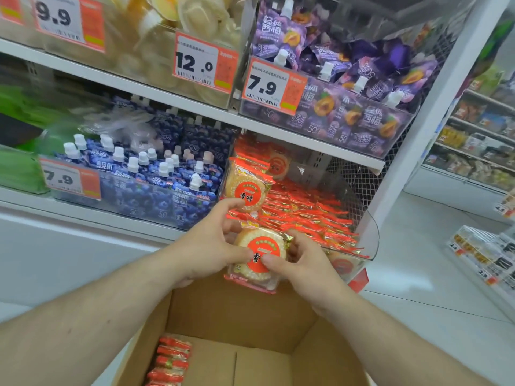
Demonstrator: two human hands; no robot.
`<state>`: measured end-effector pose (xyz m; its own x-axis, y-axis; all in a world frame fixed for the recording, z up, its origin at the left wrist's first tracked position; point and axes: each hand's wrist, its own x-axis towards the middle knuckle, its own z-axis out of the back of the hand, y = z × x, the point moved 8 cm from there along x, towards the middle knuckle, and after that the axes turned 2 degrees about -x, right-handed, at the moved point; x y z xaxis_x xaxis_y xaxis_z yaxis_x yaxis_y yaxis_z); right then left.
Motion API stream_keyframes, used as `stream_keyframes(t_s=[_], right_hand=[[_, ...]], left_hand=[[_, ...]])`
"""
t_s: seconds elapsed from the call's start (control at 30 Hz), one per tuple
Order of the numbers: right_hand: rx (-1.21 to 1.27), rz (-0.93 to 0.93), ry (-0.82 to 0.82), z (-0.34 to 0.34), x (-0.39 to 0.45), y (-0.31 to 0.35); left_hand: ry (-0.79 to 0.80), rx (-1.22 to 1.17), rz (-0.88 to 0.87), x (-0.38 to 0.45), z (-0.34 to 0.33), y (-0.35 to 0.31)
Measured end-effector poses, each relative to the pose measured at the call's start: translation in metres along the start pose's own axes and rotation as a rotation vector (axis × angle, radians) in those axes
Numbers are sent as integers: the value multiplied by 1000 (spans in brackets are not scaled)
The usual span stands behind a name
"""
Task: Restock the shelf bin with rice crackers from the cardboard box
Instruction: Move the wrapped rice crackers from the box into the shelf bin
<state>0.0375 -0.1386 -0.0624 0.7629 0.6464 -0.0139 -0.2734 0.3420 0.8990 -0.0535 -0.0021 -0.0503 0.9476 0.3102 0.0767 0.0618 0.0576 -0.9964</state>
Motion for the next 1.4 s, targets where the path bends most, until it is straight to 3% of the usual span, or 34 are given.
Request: stream_keyframes(t_s=[0.1,0.17,0.27,0.4,0.8,1.1,1.4], right_hand=[[165,36,12,14,8,19],[229,91,-108,41,21,35],[195,117,-288,86,52,43],[111,70,-358,108,101,35],[-115,-73,-428,88,225,13],[-326,-93,-580,75,237,12],[-311,-141,-466,68,239,8]], left_hand=[[-65,11,-61,7,0,-13],[-185,144,-158,12,10,-25],[-396,455,-244,17,29,-34],[-521,556,-239,25,43,-28],[-658,538,-207,42,45,-22],[-678,581,-210,42,47,-17],[-659,586,-204,43,47,-18]])
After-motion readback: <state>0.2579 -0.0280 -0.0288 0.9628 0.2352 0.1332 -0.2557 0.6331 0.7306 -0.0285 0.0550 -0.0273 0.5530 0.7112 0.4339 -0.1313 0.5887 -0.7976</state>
